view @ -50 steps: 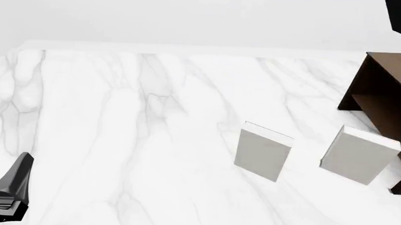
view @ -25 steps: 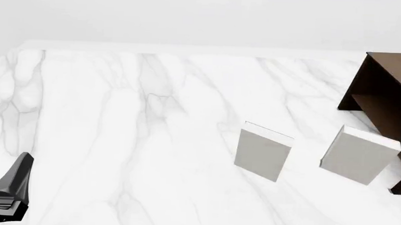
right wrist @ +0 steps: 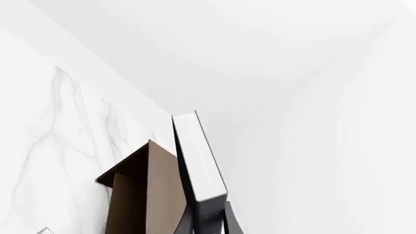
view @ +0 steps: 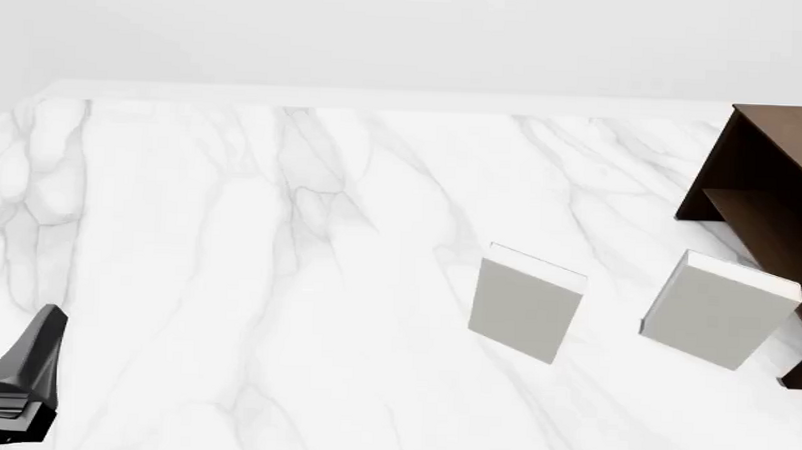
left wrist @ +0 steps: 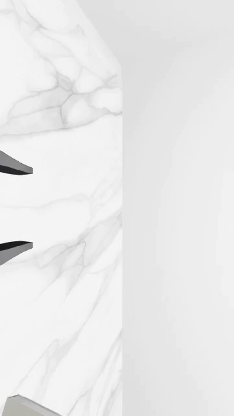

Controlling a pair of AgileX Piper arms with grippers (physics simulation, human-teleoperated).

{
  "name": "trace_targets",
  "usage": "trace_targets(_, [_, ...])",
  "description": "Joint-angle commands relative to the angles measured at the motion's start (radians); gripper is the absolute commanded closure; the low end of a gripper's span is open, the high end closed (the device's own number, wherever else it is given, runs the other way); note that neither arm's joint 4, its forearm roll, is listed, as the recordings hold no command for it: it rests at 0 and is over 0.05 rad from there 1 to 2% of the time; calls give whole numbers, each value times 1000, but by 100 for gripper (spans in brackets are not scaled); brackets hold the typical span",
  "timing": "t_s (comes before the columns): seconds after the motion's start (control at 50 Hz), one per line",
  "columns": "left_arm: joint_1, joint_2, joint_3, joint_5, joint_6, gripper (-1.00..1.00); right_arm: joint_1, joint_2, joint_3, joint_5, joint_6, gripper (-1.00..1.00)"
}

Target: Pick up the book on the left and place it on top of the shelf.

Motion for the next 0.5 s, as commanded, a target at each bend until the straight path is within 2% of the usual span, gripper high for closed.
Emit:
trace_targets(0.02, [0, 0, 0, 0, 0, -100, -35, 5, 3, -38, -26, 100])
trace_targets(0.5, [0, 0, 0, 0, 0, -100, -109, 57, 21, -88, -63, 100])
